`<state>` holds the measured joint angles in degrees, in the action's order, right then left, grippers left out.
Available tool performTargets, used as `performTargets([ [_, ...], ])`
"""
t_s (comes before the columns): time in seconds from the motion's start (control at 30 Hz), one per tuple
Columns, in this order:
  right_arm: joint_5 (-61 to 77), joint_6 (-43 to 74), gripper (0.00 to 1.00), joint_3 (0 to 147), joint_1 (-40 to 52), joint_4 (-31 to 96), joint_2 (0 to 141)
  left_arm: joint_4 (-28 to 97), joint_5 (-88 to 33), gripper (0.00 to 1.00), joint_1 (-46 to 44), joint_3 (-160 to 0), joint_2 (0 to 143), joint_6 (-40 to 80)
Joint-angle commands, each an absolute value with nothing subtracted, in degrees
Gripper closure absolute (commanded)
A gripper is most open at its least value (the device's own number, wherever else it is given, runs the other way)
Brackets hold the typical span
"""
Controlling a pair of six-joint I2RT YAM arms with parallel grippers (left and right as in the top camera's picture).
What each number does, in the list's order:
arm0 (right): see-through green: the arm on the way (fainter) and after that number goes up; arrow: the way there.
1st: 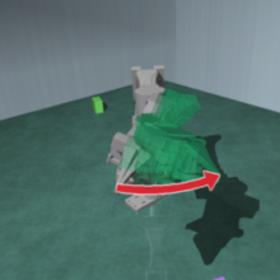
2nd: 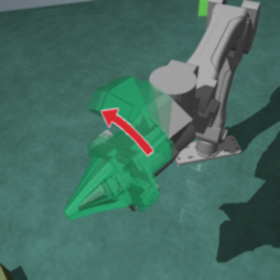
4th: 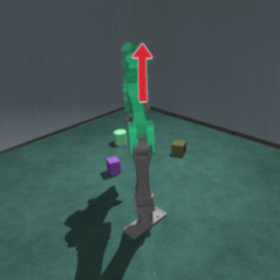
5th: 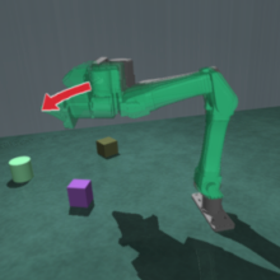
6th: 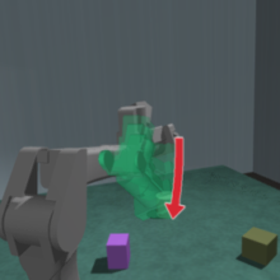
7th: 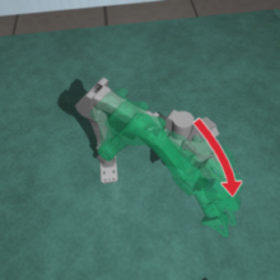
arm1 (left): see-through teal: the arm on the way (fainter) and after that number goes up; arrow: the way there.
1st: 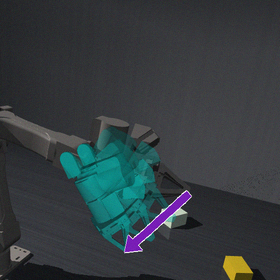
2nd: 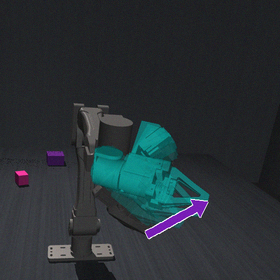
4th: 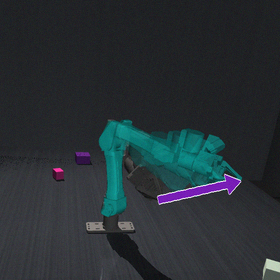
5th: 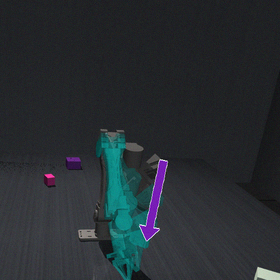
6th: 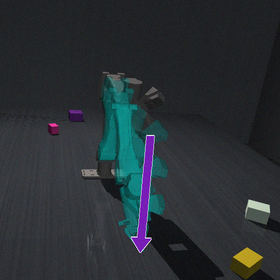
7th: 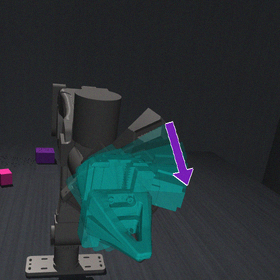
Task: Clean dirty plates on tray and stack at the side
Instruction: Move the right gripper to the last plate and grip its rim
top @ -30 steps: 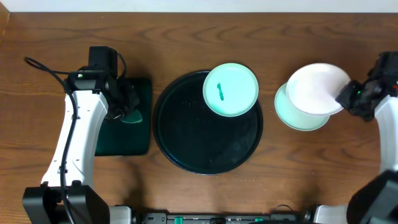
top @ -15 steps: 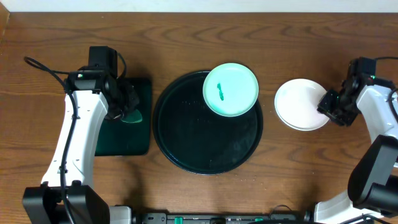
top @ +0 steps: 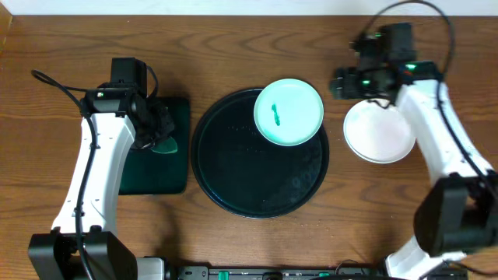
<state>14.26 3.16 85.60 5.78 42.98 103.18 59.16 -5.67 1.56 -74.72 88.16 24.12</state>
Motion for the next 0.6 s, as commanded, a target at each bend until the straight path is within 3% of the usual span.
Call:
performTargets([
  [0.0, 15.97, -3.60, 0.29, 92.53, 9.45, 44.12, 113.10, 58.87, -5.58, 0.93, 1.80, -75.22, 87.99, 23.35],
  [0.13, 16.14, -8.51, 0.37, 104.75, 11.40, 52.71, 125.19, 58.89, -5.58, 0.93, 1.80, -75.22, 87.99, 23.38],
  [0.23, 16.16, -8.45, 0.44, 105.47, 11.51, 53.82, 126.69, 58.89, -5.58, 0.93, 1.80, -75.22, 87.99, 23.40],
  [0.4, 16.12, -8.45, 0.45, 105.21, 11.46, 55.79, 128.07, 58.87, -5.56, 0.93, 1.80, -75.22, 87.99, 23.40],
  [0.57, 16.86, -8.43, 0.58, 105.21, 11.46, 56.58, 129.54, 58.89, -5.52, 0.93, 1.80, -75.22, 87.99, 23.14],
])
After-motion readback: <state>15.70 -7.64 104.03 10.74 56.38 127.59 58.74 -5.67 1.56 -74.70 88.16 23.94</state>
